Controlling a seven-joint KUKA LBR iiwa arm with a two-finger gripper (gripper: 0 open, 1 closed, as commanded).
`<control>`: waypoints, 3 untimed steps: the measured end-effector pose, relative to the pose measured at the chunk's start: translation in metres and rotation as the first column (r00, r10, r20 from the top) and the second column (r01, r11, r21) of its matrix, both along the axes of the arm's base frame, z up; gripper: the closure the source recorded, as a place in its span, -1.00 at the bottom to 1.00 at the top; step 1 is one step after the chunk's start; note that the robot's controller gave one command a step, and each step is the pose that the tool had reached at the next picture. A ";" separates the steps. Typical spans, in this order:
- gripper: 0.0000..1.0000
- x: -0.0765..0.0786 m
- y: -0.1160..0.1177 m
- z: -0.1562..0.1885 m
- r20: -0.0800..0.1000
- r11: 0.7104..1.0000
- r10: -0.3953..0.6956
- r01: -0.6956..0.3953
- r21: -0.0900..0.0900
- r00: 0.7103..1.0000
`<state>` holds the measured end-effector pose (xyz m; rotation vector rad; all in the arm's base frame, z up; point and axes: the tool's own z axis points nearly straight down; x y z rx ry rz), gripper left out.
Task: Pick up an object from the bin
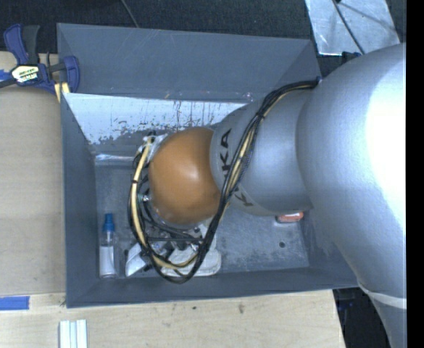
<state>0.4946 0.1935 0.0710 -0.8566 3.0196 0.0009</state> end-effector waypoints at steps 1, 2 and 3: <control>1.00 0.000 0.000 0.000 0.000 1.000 0.000 0.000 0.000 1.000; 1.00 -0.001 0.000 0.003 0.000 1.000 0.000 0.000 0.000 1.000; 1.00 -0.003 -0.001 0.017 -0.008 1.000 0.000 0.000 -0.003 1.000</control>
Offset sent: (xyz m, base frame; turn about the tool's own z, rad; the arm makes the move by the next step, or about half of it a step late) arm 0.0000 -0.0001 0.0321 0.0000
